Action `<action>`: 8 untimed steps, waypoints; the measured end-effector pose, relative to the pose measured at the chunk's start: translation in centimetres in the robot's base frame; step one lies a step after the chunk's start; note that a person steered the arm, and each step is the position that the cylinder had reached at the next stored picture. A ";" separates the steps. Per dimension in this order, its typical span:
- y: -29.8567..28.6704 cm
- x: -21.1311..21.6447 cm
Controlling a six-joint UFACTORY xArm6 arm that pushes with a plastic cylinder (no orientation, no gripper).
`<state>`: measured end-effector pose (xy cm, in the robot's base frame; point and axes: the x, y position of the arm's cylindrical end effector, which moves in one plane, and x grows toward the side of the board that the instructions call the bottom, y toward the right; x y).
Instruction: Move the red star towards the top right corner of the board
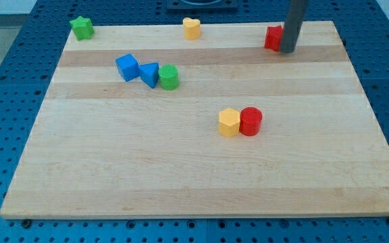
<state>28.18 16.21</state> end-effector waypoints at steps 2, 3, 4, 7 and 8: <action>-5.0 1.1; -7.9 0.7; -7.2 -0.8; 0.8 -2.3; 0.7 -2.3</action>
<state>25.86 16.93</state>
